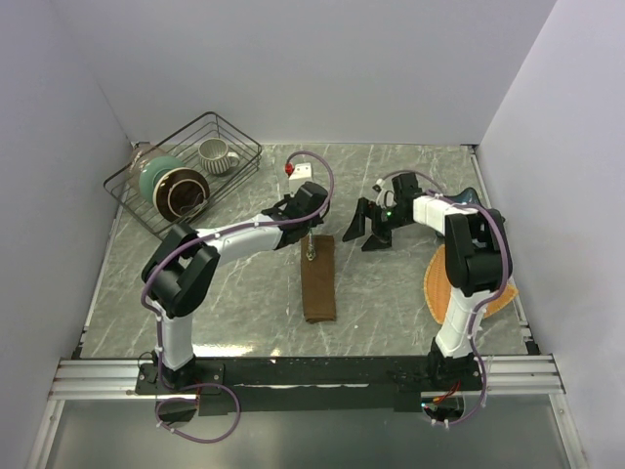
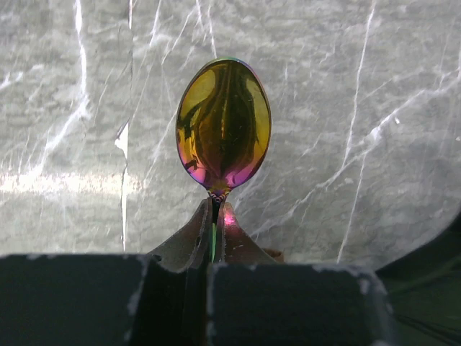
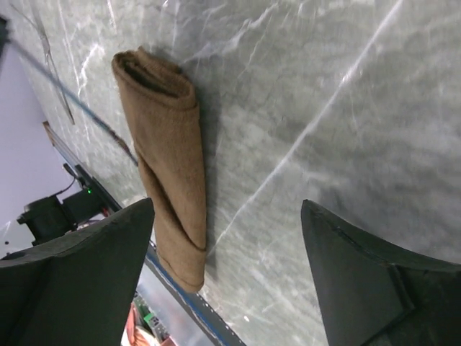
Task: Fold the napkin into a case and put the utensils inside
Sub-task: Insert the spoon into the folded napkin.
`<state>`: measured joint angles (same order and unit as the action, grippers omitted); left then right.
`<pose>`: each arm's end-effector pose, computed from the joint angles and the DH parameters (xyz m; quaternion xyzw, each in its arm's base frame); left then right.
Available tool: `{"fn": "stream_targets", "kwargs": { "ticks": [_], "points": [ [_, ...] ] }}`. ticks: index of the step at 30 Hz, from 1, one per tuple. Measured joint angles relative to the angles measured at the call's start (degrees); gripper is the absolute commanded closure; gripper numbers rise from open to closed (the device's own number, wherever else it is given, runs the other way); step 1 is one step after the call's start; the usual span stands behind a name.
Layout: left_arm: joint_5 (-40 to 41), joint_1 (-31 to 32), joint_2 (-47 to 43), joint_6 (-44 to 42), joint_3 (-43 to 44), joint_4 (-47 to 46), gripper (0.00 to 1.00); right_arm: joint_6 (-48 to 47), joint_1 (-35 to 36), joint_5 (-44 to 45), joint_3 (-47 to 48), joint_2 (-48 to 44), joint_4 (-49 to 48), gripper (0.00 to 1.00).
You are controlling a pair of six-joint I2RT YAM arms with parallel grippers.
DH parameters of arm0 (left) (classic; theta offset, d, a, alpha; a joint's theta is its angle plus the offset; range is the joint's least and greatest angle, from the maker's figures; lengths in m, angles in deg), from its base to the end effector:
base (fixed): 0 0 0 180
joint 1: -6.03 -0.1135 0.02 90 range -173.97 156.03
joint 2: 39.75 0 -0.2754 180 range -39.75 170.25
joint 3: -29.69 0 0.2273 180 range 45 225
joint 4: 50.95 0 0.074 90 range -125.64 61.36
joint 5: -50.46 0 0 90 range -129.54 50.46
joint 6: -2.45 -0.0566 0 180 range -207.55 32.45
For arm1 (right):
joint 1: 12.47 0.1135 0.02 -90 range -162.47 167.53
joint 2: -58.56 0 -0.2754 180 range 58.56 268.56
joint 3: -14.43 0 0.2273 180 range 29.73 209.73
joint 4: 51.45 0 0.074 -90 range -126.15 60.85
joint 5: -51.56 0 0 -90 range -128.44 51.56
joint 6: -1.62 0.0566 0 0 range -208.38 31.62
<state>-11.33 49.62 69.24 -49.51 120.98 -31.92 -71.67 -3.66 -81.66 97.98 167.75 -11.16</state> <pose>0.3266 -0.2740 0.2307 -0.0672 0.8712 -0.1193 0.4714 0.3522 0.0938 0.1700 -0.0140 0.9124 0.3941 0.1095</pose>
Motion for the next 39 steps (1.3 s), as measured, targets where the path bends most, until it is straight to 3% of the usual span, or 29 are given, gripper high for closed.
{"fn": "stream_targets", "kwargs": {
  "ticks": [4,18,22,27,31,39],
  "points": [
    [0.4,0.0,0.0,-1.0,-0.4,-2.3,0.99,1.5,1.0,-1.8,0.2,2.6,-2.1,0.23],
    [1.6,2.7,-1.4,-3.1,-6.7,-7.4,0.99,6.2,3.3,-7.3,2.0,7.5,-8.7,0.3],
    [1.6,3.3,-2.3,-3.0,-7.5,-7.4,0.99,7.5,3.3,-8.6,2.2,8.7,-10.6,0.43],
    [1.6,3.8,-3.3,-1.9,-8.0,-6.4,0.99,8.9,3.3,-8.9,2.2,9.8,-12.5,0.48],
    [1.5,4.2,-3.5,-0.1,-8.0,-4.7,0.99,9.6,3.4,-8.4,2.2,10.1,-13.2,0.61],
    [1.0,4.5,-3.5,3.3,-8.3,-0.9,0.99,10.7,3.7,-7.5,2.2,10.7,-14.4,0.7]
  ]
}}
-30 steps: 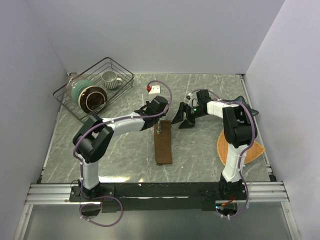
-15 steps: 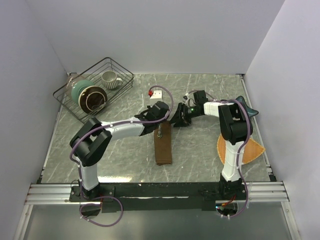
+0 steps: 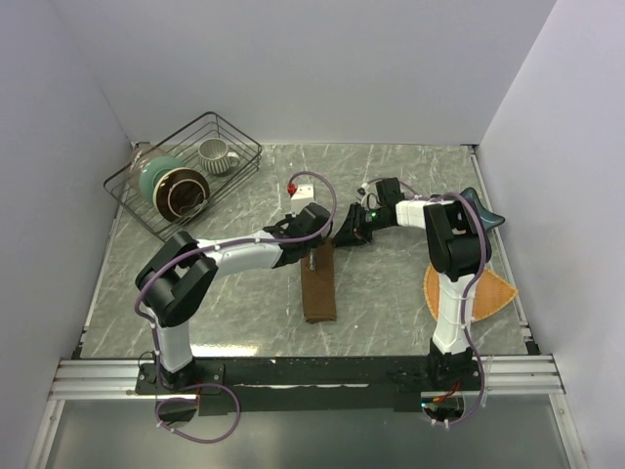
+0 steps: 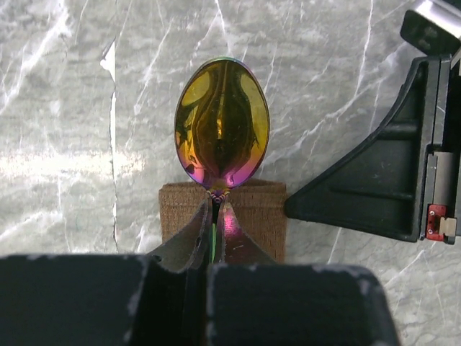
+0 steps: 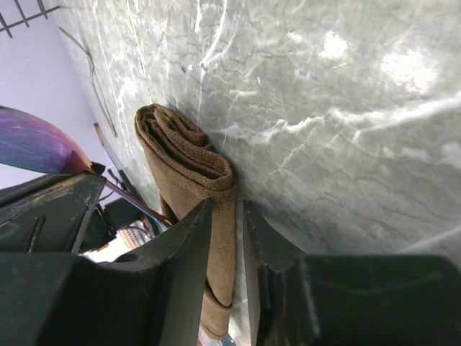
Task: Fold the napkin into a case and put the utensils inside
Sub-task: Insert the spoon into the folded napkin.
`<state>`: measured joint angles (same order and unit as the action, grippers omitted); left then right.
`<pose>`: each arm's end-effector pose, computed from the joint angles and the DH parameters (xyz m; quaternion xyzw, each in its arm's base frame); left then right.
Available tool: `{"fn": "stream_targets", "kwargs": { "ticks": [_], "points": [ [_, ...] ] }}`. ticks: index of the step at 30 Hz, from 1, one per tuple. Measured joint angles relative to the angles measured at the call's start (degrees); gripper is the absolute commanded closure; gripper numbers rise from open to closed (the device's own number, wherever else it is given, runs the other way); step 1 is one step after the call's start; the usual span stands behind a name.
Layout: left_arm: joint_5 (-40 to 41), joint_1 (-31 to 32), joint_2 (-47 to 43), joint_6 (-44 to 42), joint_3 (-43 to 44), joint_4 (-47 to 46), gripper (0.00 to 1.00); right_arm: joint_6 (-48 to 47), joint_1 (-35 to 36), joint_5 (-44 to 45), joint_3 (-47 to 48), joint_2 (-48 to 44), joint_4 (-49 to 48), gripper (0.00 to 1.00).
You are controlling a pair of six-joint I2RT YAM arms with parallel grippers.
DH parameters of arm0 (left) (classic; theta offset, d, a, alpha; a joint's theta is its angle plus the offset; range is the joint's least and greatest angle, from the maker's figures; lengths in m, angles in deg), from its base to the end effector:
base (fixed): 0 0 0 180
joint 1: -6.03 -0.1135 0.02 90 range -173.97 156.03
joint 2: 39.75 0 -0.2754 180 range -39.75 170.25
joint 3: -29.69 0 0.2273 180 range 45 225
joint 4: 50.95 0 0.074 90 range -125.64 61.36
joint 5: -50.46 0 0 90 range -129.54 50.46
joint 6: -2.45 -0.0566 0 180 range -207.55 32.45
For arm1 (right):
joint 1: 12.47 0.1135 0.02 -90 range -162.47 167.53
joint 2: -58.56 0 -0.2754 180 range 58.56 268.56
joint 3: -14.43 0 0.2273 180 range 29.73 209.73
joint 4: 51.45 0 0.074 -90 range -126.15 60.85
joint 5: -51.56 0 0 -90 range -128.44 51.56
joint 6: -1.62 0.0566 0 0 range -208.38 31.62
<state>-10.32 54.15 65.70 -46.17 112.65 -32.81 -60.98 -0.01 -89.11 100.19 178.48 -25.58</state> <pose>0.2856 -0.2772 0.2116 -0.0535 0.8839 -0.1217 0.4484 0.3815 0.1291 0.1294 0.0038 0.8801 0.4683 0.0788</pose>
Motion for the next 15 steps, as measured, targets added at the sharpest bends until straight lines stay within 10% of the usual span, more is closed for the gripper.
{"fn": "stream_targets", "kwargs": {
  "ticks": [9,15],
  "points": [
    [-1.1,0.7,-0.9,1.8,-1.6,2.0,0.99,0.4,1.0,-0.1,-0.3,0.0,-1.2,0.82],
    [-1.8,0.7,-0.9,2.7,-1.9,3.4,0.99,1.5,1.2,-1.4,-0.4,0.0,-2.3,0.4]
  ]
}}
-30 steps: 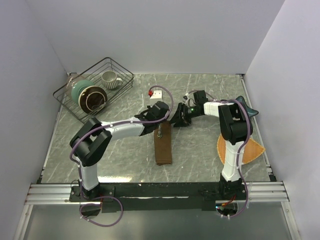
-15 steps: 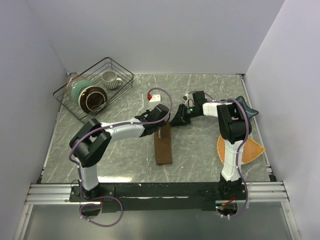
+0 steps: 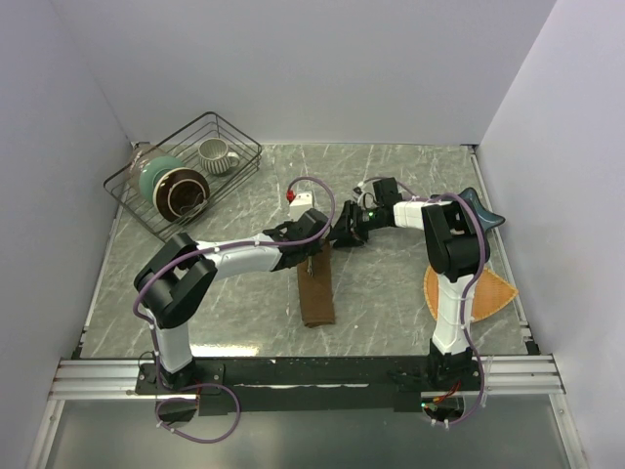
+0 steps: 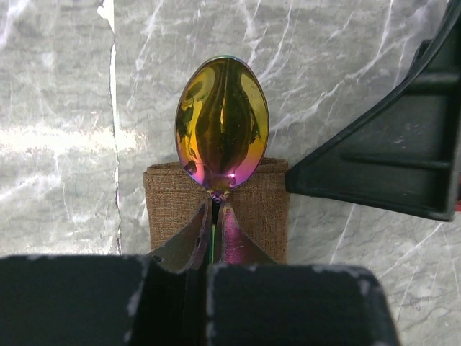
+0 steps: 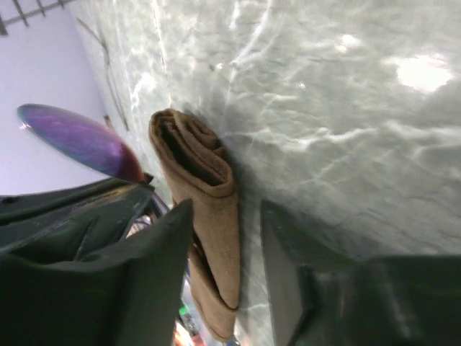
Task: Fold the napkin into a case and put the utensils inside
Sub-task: Insert the spoon into the folded napkin.
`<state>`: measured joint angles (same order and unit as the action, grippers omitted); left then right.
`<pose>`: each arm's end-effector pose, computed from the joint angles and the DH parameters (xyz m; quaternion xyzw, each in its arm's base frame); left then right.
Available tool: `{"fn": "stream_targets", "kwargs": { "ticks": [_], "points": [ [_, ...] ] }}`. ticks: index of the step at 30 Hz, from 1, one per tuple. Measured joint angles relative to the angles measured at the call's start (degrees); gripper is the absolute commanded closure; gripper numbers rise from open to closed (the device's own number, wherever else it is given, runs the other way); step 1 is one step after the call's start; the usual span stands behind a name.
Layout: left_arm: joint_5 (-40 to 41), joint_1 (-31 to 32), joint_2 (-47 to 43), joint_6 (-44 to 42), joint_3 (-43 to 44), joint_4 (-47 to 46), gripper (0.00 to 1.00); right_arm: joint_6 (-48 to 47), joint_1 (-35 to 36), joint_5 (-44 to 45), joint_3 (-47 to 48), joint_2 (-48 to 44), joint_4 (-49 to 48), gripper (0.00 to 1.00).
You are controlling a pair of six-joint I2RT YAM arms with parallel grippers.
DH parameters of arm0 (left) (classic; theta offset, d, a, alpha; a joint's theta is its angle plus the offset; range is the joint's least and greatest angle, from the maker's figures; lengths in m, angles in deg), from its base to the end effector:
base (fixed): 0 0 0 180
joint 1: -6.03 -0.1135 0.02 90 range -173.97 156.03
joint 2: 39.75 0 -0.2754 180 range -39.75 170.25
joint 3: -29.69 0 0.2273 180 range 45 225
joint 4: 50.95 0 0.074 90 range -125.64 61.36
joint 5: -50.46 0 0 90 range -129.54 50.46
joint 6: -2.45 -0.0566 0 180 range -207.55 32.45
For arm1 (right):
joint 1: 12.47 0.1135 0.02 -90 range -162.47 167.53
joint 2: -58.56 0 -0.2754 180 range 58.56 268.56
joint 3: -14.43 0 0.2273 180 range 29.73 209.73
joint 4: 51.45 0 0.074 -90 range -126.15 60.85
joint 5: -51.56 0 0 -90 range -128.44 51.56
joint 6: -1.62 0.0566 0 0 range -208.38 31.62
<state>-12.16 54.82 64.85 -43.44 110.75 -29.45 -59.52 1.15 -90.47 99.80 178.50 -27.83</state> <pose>0.2736 -0.2729 0.2013 -0.0538 0.9007 -0.1186 0.4145 0.3802 0.1380 0.1307 -0.0045 0.8726 0.4824 0.0767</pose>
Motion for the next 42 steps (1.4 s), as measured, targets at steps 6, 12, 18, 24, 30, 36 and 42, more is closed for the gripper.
{"fn": "stream_targets", "kwargs": {
  "ticks": [6,12,18,24,30,36,42],
  "points": [
    [-0.5,0.0,0.0,0.1,-0.3,0.6,0.99,0.3,0.3,-2.7,0.1,0.0,-1.5,0.36],
    [-0.6,0.0,0.0,0.1,-0.3,0.6,0.99,0.1,1.9,-2.6,0.4,0.4,-1.5,0.52],
    [-0.6,0.0,0.0,0.1,-0.3,0.9,0.99,0.2,2.8,-2.6,0.5,2.1,-1.6,0.83],
    [-0.9,0.0,-0.1,0.7,-0.7,1.2,0.99,0.8,2.9,-1.7,0.5,2.3,-1.6,1.0],
    [-2.2,0.0,-1.1,2.0,-1.8,1.9,0.99,1.8,2.9,-1.0,0.5,2.3,-2.1,1.0],
    [-4.0,0.1,-2.0,3.7,-4.2,2.2,0.99,2.7,2.9,0.0,0.2,2.3,-2.8,1.0],
    [-5.6,0.7,-2.8,4.9,-5.7,2.4,0.99,3.1,2.9,0.1,0.1,2.3,-3.2,1.0]
  ]
}}
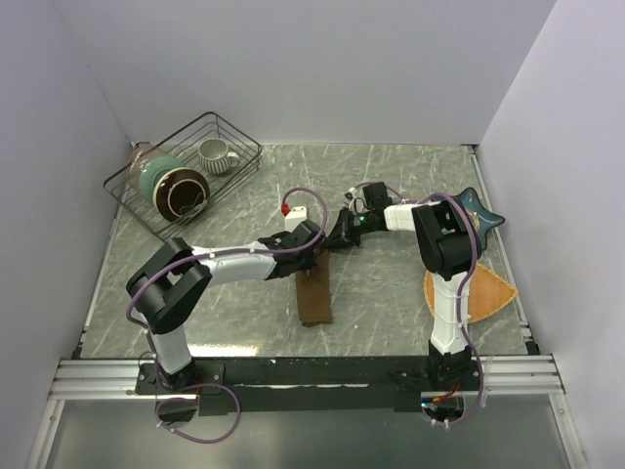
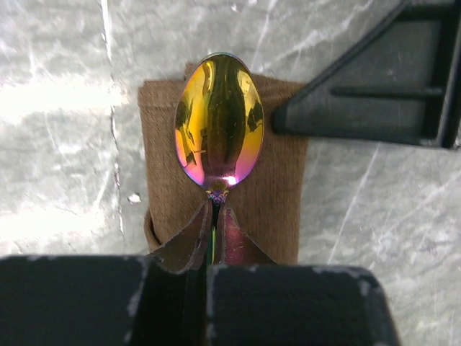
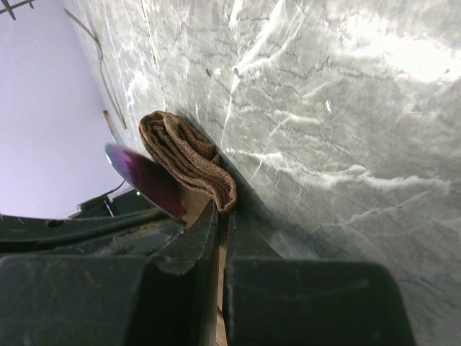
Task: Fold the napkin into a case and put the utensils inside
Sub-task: Insert the spoon into the folded napkin.
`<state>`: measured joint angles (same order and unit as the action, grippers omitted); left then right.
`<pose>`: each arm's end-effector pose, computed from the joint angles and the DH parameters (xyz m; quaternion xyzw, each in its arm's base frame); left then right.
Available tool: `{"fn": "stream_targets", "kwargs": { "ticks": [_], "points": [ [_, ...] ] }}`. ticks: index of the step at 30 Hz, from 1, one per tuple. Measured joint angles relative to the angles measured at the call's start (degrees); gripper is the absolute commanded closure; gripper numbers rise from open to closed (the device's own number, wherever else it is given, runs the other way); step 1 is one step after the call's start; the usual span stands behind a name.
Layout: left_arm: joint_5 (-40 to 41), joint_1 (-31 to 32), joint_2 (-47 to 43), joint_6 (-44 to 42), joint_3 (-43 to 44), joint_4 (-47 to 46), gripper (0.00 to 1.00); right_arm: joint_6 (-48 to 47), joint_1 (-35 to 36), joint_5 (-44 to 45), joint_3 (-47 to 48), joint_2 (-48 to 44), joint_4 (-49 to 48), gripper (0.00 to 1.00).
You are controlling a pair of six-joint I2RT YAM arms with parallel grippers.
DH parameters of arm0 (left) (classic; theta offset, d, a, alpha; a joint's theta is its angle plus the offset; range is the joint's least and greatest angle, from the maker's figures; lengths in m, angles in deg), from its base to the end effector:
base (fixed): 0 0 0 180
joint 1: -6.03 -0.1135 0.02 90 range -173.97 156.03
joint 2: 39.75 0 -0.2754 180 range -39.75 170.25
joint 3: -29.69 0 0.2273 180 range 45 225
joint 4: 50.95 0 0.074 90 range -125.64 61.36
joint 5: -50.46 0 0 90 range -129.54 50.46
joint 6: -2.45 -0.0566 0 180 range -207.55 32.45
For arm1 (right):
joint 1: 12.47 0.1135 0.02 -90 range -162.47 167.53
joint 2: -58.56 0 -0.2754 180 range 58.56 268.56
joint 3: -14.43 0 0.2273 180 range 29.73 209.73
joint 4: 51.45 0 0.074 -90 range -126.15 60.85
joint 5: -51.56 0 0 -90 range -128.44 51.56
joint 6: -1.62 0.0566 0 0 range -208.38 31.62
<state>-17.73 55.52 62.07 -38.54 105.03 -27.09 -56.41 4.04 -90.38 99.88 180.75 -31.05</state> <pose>0.2502 -0.2605 0.1843 -0.0603 0.9240 -0.1362 0.3523 0.3785 0.1587 0.1191 -0.0067 0.8711 0.4874 0.0594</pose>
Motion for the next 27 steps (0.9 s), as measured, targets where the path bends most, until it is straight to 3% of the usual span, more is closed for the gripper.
{"fn": "stream_targets", "kwargs": {
  "ticks": [14,18,20,22,27],
  "points": [
    [-2.5,1.0,-1.7,2.3,-1.3,2.2,0.96,0.0,0.0,0.0,-0.1,0.0,-0.4,1.0],
    [-2.6,1.0,-1.7,2.9,-1.3,3.0,0.75,-0.1,0.0,0.0,-0.1,0.0,-0.5,1.0],
    [-3.0,1.0,-1.7,2.7,-1.3,3.4,0.71,-0.1,0.0,0.1,-0.1,0.0,-0.5,1.0],
    [-3.1,1.0,-1.7,2.4,-1.2,3.6,0.58,-0.1,0.0,0.2,-0.2,-0.1,-0.5,1.0],
    [-3.0,0.9,-2.3,0.0,1.6,5.0,0.51,-0.3,0.0,0.4,-1.0,-0.6,-1.4,1.0]
  ]
}}
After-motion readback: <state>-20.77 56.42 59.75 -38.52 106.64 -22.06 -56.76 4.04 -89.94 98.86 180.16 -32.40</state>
